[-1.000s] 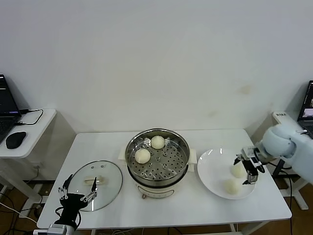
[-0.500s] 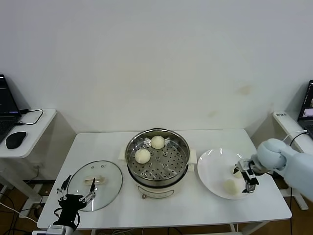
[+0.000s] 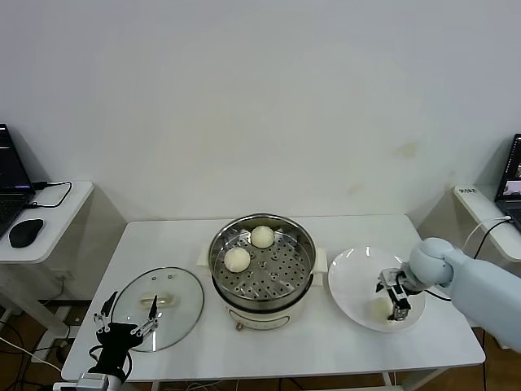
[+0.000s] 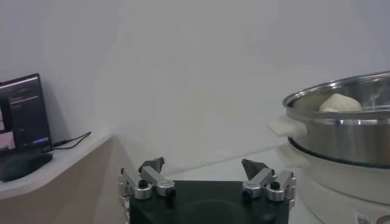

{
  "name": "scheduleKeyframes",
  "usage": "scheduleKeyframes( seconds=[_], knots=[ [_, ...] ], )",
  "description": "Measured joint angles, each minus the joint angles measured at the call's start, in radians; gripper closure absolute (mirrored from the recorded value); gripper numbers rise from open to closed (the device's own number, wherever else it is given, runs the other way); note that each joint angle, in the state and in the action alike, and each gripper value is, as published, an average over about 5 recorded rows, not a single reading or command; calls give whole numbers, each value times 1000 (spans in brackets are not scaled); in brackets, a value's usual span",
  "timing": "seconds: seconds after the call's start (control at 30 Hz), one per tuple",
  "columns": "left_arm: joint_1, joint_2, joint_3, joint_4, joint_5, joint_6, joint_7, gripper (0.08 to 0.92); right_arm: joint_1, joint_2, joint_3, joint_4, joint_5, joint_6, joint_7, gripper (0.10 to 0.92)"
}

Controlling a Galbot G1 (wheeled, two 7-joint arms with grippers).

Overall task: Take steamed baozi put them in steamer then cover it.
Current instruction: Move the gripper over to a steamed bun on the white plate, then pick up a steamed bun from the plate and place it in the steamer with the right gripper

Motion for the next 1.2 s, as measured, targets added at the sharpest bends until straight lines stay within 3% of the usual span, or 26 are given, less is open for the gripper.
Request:
scheduleKeyframes(
  seconds=[0.4,1.2],
  knots=[
    [-1,-4,1,-3,0,0,0,177,11,-8,5,10,16,-13,-13,519],
    [-14,5,9,-23,-4,9,0,177,268,-84,-76,55,153,-22,-98,525]
  ],
)
